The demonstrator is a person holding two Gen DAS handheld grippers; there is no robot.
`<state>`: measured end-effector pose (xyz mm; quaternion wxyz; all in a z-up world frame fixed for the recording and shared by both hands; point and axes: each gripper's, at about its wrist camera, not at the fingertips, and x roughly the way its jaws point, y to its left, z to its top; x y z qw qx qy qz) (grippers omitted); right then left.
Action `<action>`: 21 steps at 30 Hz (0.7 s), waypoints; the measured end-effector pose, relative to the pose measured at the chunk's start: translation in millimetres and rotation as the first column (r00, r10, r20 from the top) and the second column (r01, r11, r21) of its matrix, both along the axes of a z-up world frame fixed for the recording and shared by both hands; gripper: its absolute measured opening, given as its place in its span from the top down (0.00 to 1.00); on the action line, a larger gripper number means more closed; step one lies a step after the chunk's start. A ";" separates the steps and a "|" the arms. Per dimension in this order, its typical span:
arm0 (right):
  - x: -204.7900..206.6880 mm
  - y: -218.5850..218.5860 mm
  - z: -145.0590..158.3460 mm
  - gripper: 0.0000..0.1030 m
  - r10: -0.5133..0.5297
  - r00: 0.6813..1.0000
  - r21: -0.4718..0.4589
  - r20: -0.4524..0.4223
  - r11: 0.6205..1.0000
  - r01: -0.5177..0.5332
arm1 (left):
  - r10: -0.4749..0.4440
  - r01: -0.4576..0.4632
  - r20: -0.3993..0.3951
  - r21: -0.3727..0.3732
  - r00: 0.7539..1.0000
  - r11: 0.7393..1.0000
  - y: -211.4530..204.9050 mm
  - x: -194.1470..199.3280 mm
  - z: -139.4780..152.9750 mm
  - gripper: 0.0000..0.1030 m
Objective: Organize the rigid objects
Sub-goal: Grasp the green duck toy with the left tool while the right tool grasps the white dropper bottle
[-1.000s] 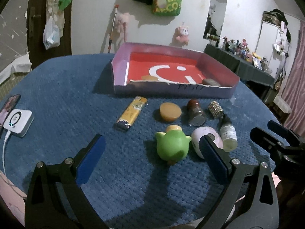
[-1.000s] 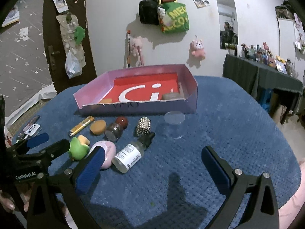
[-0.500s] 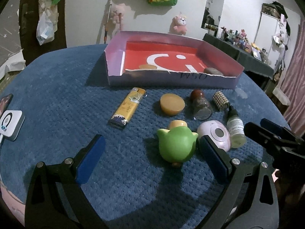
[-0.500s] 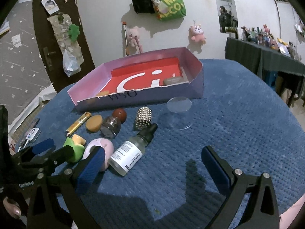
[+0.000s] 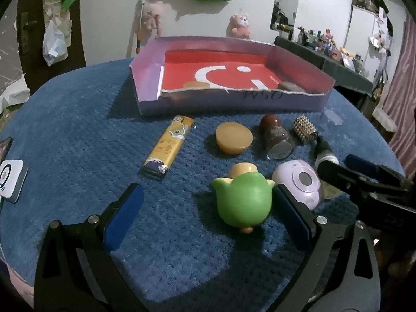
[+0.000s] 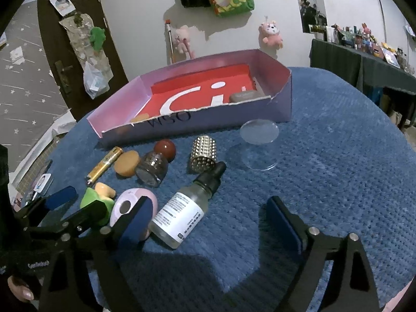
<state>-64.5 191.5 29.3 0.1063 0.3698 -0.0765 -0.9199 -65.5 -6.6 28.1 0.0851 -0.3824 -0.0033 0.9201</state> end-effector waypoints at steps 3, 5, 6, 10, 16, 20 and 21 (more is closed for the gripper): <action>-0.9 -2.5 0.5 0.13 -0.005 1.000 0.018 -0.006 1.000 0.005 | -0.004 0.004 0.016 0.004 1.000 1.000 -0.1 -3.6 -3.6 0.03; -1.9 -3.7 0.0 0.14 -0.006 1.000 0.025 -0.007 1.000 0.006 | -0.004 0.004 0.015 0.006 1.000 1.000 0.3 -4.7 -3.4 0.06; -2.2 -4.8 -0.3 0.14 -0.005 1.000 0.029 -0.008 1.000 0.005 | -0.005 0.005 0.014 0.005 1.000 1.000 0.4 -5.0 -3.3 0.07; -2.2 -9.8 -1.0 0.19 0.010 1.000 0.055 -0.020 0.998 -0.009 | -0.009 0.009 0.014 0.010 1.000 1.000 -0.2 -6.8 -3.2 0.10; 0.6 -16.2 0.4 0.19 0.028 0.999 0.120 -0.047 0.993 -0.022 | -0.026 0.026 0.016 0.005 1.000 1.000 -0.3 -7.9 -3.4 0.10; 5.8 -18.2 3.7 0.19 0.029 0.997 0.177 -0.067 0.984 -0.017 | -0.032 0.032 0.015 0.001 0.999 0.999 0.7 -8.0 -3.6 0.10; 6.5 -19.3 4.2 0.19 0.028 0.997 0.190 -0.069 0.982 -0.015 | -0.032 0.032 0.015 -0.001 0.999 0.999 1.4 -7.6 -3.4 0.11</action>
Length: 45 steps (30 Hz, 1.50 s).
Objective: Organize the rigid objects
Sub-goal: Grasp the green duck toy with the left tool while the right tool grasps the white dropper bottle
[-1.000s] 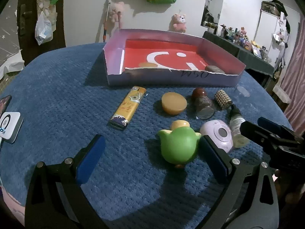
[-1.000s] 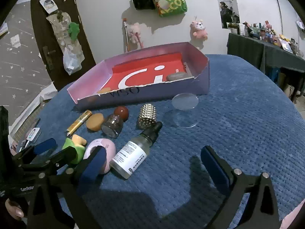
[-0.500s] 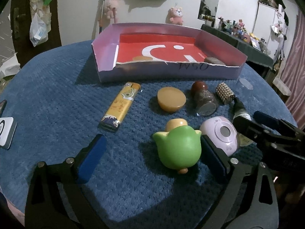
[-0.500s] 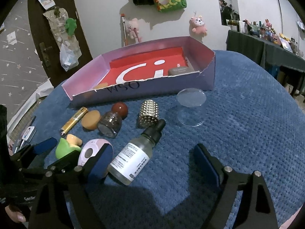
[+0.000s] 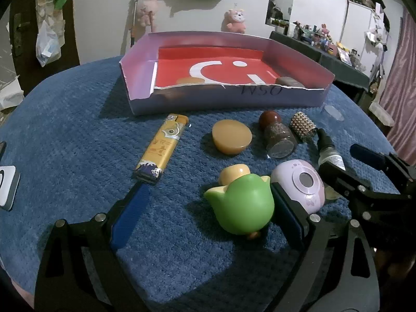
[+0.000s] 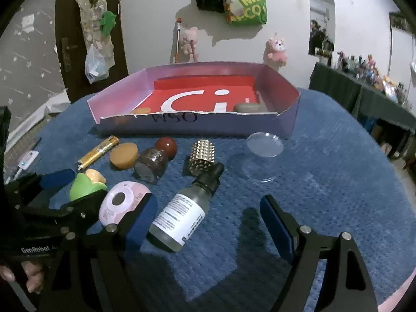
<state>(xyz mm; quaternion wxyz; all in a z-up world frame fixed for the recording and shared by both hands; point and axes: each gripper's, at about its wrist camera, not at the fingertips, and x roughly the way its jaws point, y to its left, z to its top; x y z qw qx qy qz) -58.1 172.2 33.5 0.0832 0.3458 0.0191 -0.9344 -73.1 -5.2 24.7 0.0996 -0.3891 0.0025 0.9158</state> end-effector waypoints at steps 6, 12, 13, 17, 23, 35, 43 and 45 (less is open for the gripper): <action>-4.1 -4.3 -3.6 0.30 0.008 1.000 -0.024 0.023 1.000 -0.008 | -0.003 0.003 -0.003 0.019 1.000 1.000 -1.6 -1.3 0.3 0.17; -4.0 -11.1 -9.2 0.54 0.046 0.998 -0.047 0.031 0.998 -0.045 | -0.057 0.057 -0.004 0.055 0.998 0.997 4.6 -0.8 3.0 0.43; -3.1 -11.7 -9.5 0.54 0.048 0.999 -0.042 0.026 0.998 -0.047 | -0.074 0.074 -0.002 0.069 0.997 0.995 6.0 -0.8 3.5 0.54; -0.8 -6.8 -10.0 0.56 0.062 0.998 -0.080 0.019 0.995 -0.060 | -0.081 0.080 0.002 0.065 0.997 0.995 9.4 0.5 5.7 0.55; 8.5 1.3 7.4 0.67 0.062 0.997 -0.089 -0.037 0.994 -0.065 | -0.079 0.080 -0.011 0.098 0.997 0.992 5.2 3.5 15.2 0.55; 7.3 9.8 11.8 0.71 0.075 0.996 -0.107 -0.040 0.991 -0.079 | -0.080 0.081 -0.017 0.096 0.997 0.992 4.8 8.2 18.9 0.55; 11.4 13.5 15.6 0.71 0.075 0.996 -0.112 -0.054 0.990 -0.081 | -0.084 0.086 -0.023 0.099 0.996 0.991 5.8 7.5 20.7 0.55; 12.1 13.6 15.5 0.71 0.077 0.995 -0.114 -0.056 0.990 -0.083 | -0.086 0.088 -0.024 0.099 0.996 0.991 6.1 7.8 21.6 0.55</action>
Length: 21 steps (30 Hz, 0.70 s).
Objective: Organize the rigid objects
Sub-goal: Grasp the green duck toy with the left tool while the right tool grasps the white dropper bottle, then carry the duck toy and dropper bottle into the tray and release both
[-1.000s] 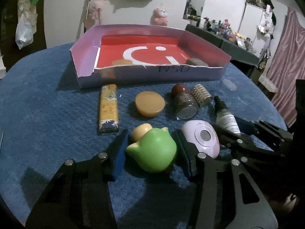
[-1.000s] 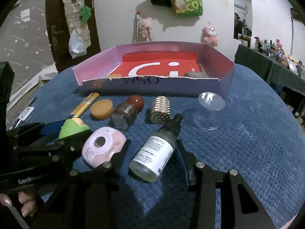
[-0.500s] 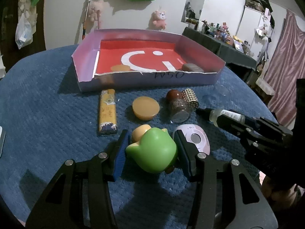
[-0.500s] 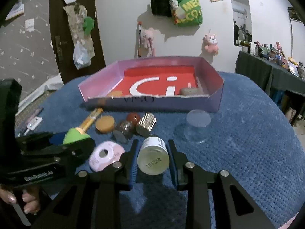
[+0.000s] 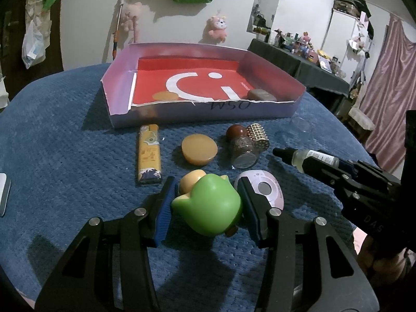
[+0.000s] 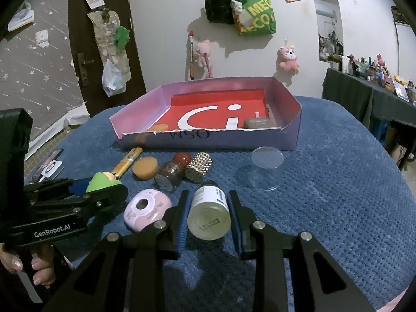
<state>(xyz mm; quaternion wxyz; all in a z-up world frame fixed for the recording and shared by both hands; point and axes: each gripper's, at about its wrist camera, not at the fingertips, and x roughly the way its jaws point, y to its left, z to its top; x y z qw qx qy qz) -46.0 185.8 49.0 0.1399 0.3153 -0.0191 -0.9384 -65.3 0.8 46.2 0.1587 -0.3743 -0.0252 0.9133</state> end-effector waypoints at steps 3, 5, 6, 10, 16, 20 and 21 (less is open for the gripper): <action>1.0 1.0 0.8 0.71 0.001 1.000 -0.008 -0.004 1.000 -0.001 | -0.002 0.002 -0.003 0.002 1.000 1.000 0.7 -0.1 3.5 0.55; 2.3 1.2 4.0 0.71 0.002 1.000 -0.011 -0.014 1.000 -0.002 | -0.010 0.010 -0.012 0.005 1.000 1.000 2.3 -0.6 9.3 0.55; 2.1 1.3 6.6 0.71 0.003 1.000 -0.011 -0.022 1.000 -0.003 | -0.013 0.013 -0.017 0.005 1.000 1.000 3.3 -1.1 13.1 0.55; -3.4 1.5 15.7 0.71 0.008 0.999 -0.012 -0.032 1.000 -0.009 | -0.023 0.023 -0.038 0.005 0.999 1.000 7.2 -8.7 27.9 0.55; -22.6 5.2 36.8 0.71 0.014 0.999 -0.026 -0.051 1.000 -0.015 | -0.054 0.055 -0.018 0.022 0.998 0.998 13.7 -37.5 43.2 0.55; -47.7 6.0 52.2 0.71 0.030 0.998 -0.025 -0.064 0.999 -0.032 | -0.113 0.111 0.040 0.052 0.993 0.993 19.0 -66.9 45.8 0.55; -57.0 6.3 54.6 0.71 0.036 0.997 -0.023 -0.062 0.999 -0.037 | -0.125 0.123 0.050 0.048 0.991 0.991 21.2 -76.3 46.3 0.55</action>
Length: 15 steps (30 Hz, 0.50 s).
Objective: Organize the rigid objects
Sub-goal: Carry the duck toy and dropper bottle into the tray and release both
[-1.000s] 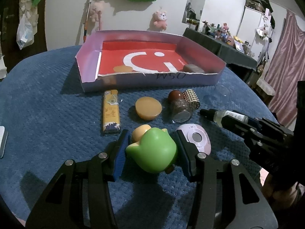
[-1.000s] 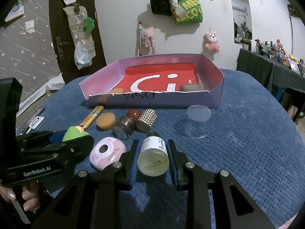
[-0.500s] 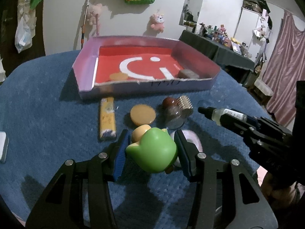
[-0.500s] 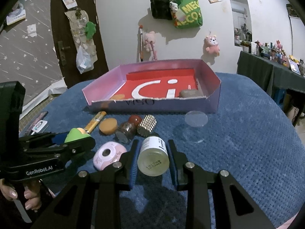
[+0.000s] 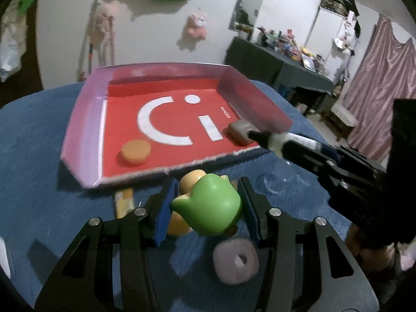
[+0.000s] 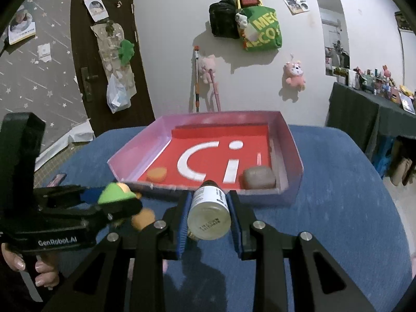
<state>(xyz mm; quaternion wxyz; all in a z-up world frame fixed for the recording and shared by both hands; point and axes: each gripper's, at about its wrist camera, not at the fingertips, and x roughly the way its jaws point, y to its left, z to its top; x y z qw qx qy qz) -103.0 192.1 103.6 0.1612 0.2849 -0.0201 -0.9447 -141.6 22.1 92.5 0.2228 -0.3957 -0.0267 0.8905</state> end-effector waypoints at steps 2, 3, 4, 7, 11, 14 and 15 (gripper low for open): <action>-16.5 0.1 2.0 0.71 0.018 1.000 0.005 0.010 1.000 -0.018 | -0.023 0.023 0.002 -0.028 1.000 0.999 4.9 -14.6 0.7 0.55; -27.3 0.1 2.4 0.71 0.027 0.999 0.007 0.017 1.000 -0.028 | -0.040 0.040 0.005 -0.041 0.999 0.998 7.7 -22.5 0.5 0.55; -36.0 0.0 2.4 0.71 0.034 0.999 0.011 0.025 0.999 -0.034 | -0.061 0.062 0.017 -0.049 0.998 0.997 10.3 -30.8 -0.5 0.55; -64.8 -1.6 -2.6 0.71 0.061 0.996 0.015 0.059 0.998 -0.062 | -0.087 0.091 0.068 -0.055 0.994 0.994 13.3 -57.0 -5.8 0.55; -91.0 -4.5 -14.9 0.71 0.085 0.992 0.020 0.098 0.996 -0.087 | -0.118 0.127 0.094 -0.094 0.989 0.987 18.0 -84.1 -13.2 0.55; -109.7 -8.0 -25.3 0.71 0.102 0.985 0.018 0.138 0.994 -0.105 | -0.136 0.149 0.135 -0.096 0.982 0.984 19.5 -98.0 -19.9 0.55; -112.9 -9.1 -28.0 0.71 0.103 0.984 0.020 0.146 0.994 -0.107 | -0.144 0.159 0.148 -0.098 0.978 0.982 20.6 -102.9 -23.1 0.55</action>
